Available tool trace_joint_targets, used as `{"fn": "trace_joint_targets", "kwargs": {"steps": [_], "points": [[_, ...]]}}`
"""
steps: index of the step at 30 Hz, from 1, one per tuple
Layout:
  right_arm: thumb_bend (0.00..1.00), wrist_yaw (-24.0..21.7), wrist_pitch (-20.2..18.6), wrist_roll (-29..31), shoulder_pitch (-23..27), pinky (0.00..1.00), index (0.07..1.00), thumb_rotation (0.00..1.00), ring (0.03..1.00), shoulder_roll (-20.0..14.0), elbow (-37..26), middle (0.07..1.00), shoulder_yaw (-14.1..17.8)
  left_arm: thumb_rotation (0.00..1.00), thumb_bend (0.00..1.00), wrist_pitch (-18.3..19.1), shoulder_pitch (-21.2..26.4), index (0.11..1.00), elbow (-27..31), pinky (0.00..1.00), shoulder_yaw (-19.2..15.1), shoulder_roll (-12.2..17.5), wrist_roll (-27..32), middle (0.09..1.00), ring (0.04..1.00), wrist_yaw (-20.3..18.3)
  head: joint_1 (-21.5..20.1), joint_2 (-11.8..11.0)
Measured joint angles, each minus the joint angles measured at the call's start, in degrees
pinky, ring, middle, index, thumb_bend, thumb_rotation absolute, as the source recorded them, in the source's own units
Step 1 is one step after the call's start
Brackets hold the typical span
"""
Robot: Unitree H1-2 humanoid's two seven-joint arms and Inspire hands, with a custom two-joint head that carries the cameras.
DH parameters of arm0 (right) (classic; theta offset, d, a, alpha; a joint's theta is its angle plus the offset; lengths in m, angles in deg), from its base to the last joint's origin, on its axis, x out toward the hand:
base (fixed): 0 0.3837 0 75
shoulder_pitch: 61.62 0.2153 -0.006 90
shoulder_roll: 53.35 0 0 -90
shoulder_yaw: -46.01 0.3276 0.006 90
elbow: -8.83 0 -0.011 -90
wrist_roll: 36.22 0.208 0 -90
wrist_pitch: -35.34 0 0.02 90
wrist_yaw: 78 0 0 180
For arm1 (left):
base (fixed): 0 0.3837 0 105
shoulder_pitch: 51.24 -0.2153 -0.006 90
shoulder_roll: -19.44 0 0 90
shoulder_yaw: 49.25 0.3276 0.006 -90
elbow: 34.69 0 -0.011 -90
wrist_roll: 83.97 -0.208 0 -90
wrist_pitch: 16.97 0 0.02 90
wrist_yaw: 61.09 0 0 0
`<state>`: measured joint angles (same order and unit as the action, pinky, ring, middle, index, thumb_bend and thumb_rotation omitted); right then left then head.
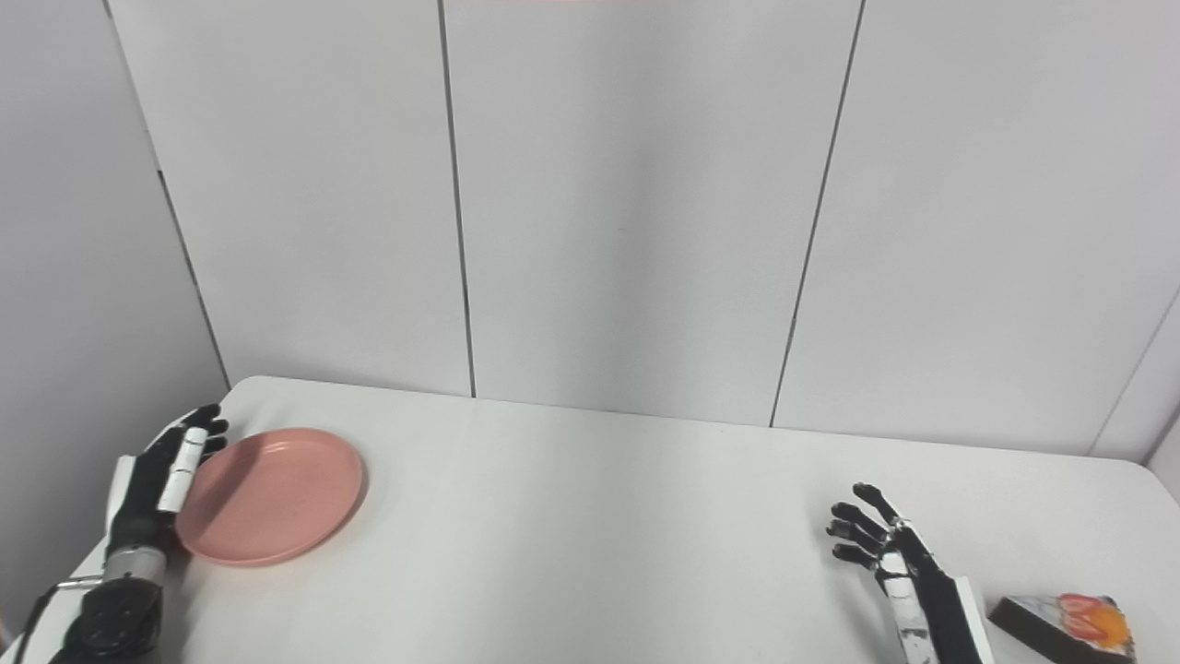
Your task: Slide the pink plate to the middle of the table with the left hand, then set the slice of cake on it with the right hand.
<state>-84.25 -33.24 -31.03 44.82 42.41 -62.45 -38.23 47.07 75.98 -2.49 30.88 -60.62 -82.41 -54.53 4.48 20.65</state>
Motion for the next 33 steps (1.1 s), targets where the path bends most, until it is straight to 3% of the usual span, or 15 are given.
{"fn": "trace_joint_targets", "kwargs": {"steps": [7,15,23,33], "points": [[0.90,0.3,-0.9,-0.1,-0.2,0.71,0.843,0.98,0.751,0.6,-0.8,0.771,-0.2,0.93,0.73,0.0,0.1,0.752,3.4,0.75,0.7,-3.9,0.0,0.791,0.800,-3.7,-0.6,0.3],[0.91,0.3,-1.1,-0.5,-0.6,0.72,0.843,0.97,0.760,0.9,-1.2,0.781,-0.2,0.94,0.71,0.0,1.5,0.760,1.5,0.81,1.1,-4.9,0.0,0.808,0.820,-5.2,-1.5,0.3],[0.91,0.4,-1.3,-1.0,-0.7,0.72,0.848,0.99,0.758,1.1,-1.4,0.782,-0.3,0.93,0.75,0.0,2.5,0.757,1.2,0.79,2.7,-6.8,-0.1,0.802,0.814,-5.2,-2.5,0.5],[0.89,0.9,-2.6,-2.3,-1.2,0.72,0.851,1.00,0.763,1.8,-2.6,0.787,-0.6,0.94,0.70,0.0,2.6,0.751,3.8,0.78,4.4,-10.2,-0.3,0.803,0.810,-5.6,-4.3,1.2]]}}
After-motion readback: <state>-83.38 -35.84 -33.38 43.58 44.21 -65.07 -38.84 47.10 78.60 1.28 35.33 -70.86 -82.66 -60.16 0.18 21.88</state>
